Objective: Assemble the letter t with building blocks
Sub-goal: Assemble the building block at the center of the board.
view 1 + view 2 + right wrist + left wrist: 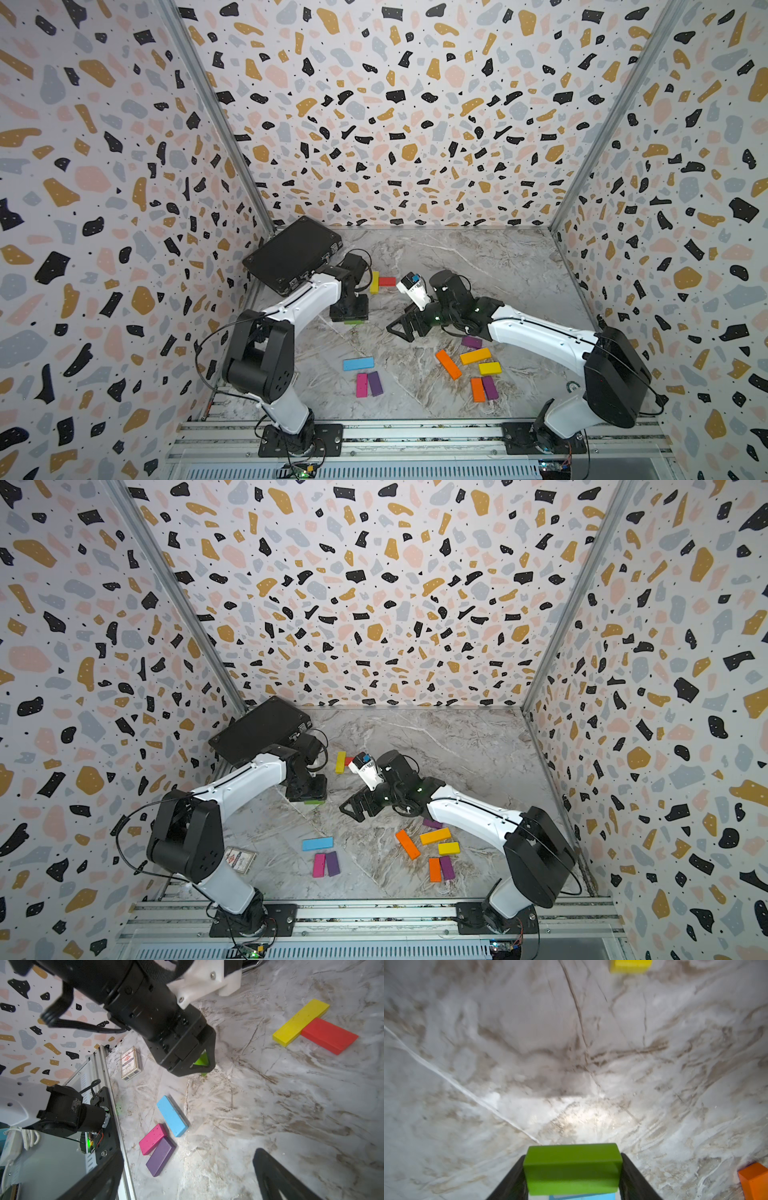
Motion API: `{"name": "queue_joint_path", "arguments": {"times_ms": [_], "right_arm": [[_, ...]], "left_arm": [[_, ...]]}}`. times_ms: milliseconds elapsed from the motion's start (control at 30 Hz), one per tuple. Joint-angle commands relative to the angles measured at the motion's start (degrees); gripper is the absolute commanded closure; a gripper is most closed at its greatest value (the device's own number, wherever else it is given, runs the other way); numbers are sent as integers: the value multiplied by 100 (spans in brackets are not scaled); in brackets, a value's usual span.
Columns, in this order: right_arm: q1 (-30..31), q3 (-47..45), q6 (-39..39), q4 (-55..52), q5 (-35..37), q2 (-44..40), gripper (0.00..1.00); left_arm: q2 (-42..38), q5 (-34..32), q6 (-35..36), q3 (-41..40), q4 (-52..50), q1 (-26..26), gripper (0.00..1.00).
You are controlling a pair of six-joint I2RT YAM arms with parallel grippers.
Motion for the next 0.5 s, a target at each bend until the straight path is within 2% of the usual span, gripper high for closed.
{"name": "queue_joint_path", "arguments": {"times_ms": [0,200,467], "right_arm": [[-259,419,-79,-176,-320,140,0],[-577,908,-193,-352,-507,549,0],[-751,1152,-249,-341,-717,853,0]], "left_arm": [[430,167,661,502,-211,258,55],[1466,363,1036,1728,-243,733,55],[2798,174,1341,3557,-698,837,54]]}}
